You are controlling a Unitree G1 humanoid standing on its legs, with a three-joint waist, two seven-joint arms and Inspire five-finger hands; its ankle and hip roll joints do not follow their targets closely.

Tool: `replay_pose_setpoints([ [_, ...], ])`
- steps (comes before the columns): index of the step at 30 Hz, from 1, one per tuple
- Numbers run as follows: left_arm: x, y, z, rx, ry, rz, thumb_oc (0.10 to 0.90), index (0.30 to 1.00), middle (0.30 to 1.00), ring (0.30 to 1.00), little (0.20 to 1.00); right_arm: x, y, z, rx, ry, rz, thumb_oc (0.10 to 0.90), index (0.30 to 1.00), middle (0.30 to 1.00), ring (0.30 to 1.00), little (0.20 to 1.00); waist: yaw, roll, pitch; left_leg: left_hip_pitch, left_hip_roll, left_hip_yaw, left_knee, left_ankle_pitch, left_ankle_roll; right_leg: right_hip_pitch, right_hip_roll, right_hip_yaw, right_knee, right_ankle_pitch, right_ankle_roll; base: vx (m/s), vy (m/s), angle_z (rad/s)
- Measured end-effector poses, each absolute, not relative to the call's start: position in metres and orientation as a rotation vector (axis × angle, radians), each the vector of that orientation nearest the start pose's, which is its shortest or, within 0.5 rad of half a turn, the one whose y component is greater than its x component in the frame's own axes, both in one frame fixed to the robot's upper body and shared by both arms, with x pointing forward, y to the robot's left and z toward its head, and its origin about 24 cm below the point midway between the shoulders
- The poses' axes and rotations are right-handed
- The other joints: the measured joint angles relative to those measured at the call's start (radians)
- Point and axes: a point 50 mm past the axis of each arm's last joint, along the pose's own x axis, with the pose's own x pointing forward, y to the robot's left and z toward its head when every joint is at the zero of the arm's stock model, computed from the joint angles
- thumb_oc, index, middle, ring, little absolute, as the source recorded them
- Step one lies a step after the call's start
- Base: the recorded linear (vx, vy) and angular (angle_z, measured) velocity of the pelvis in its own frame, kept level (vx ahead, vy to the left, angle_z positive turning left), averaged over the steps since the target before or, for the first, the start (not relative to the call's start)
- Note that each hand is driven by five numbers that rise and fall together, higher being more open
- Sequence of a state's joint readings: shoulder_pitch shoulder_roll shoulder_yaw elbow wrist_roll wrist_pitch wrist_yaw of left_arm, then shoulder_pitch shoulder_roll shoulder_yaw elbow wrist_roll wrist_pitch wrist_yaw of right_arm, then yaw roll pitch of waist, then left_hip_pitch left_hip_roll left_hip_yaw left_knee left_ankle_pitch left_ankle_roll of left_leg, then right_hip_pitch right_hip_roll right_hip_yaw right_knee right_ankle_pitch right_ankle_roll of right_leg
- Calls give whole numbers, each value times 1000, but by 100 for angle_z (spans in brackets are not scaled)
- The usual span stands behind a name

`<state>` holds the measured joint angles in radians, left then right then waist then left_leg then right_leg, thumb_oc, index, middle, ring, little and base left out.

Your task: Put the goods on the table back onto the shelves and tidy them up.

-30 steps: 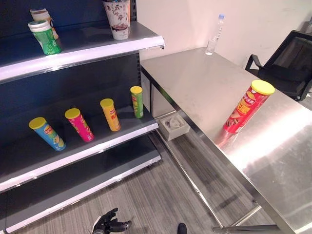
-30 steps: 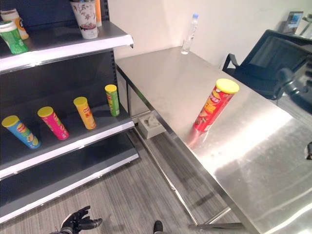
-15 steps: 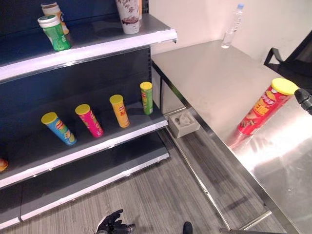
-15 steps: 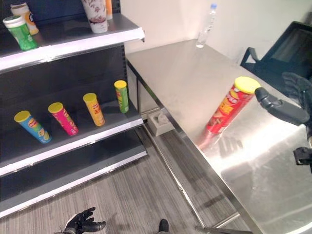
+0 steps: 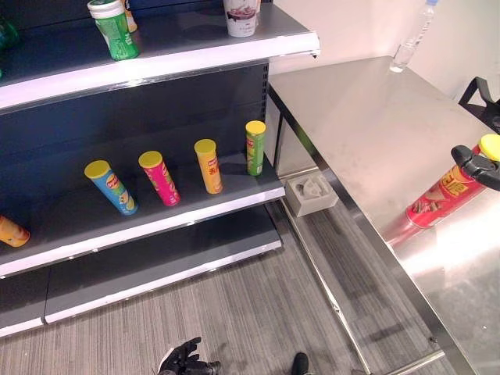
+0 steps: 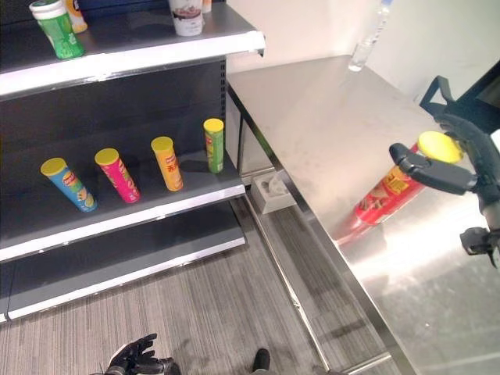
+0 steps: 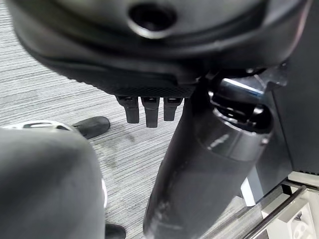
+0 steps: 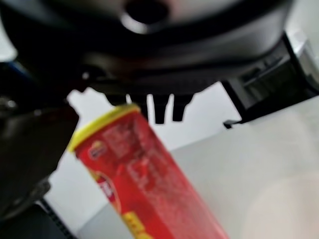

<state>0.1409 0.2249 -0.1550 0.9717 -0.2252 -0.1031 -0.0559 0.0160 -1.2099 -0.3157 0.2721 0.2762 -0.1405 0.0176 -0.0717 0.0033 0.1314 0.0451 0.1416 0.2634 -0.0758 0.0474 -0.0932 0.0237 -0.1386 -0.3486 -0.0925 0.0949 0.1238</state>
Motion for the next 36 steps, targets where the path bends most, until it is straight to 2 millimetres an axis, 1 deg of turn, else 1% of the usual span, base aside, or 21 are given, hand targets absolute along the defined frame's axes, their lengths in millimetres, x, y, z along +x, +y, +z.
replay_pose_setpoints([
  [3, 94, 215, -151, 39, 1011, 55, 800, 900, 900, 900, 900, 235, -395, 227, -934, -127, -332, 800, 900, 900, 900, 900, 1, -7, 4, 0, 0, 0, 0, 0, 0, 0, 0, -1, 0, 0, 0, 0, 0, 0],
  [8, 96, 215, -151, 41, 1006, 55, 800, 900, 900, 900, 900, 237, -394, 229, -974, -121, -317, 800, 900, 900, 900, 900, 1, -19, 11, 0, 0, -1, 0, 0, 0, 1, 0, -2, 0, -1, 1, 0, 0, 0],
  [18, 97, 215, -150, 42, 1004, 54, 800, 900, 900, 900, 900, 238, -392, 232, -1021, -103, -289, 800, 900, 900, 900, 900, -3, -21, 13, 0, 0, -2, 1, 0, 0, 2, 0, -3, 0, -1, 1, 0, 0, 0],
  [25, 98, 215, -150, 42, 1001, 54, 800, 900, 900, 900, 900, 234, -393, 231, -1025, -99, -291, 800, 900, 900, 900, 900, -4, -21, 12, 1, 0, -2, 1, 0, 0, 3, 0, -3, 0, -1, 1, 0, 0, 0],
  [31, 100, 215, -149, 42, 993, 52, 800, 900, 900, 900, 900, 227, -396, 230, -1034, -85, -300, 800, 900, 900, 900, 900, -4, -20, 12, 2, 0, -2, 1, 0, 0, 3, 0, -2, 0, -1, 1, 0, 0, 0],
  [34, 99, 215, -149, 42, 995, 53, 800, 900, 900, 900, 900, 223, -392, 233, -1046, -104, -289, 800, 900, 900, 900, 900, -6, -18, 12, 2, 0, -2, 1, 0, 0, 4, -1, -2, 0, -1, 1, 0, 0, 0],
  [36, 99, 215, -149, 42, 996, 53, 800, 900, 900, 900, 900, 222, -390, 235, -1048, -124, -286, 800, 900, 900, 900, 900, -15, -18, 12, 4, 0, -2, 1, 0, 0, 4, -1, -1, 0, -1, 1, 0, 0, 0],
])
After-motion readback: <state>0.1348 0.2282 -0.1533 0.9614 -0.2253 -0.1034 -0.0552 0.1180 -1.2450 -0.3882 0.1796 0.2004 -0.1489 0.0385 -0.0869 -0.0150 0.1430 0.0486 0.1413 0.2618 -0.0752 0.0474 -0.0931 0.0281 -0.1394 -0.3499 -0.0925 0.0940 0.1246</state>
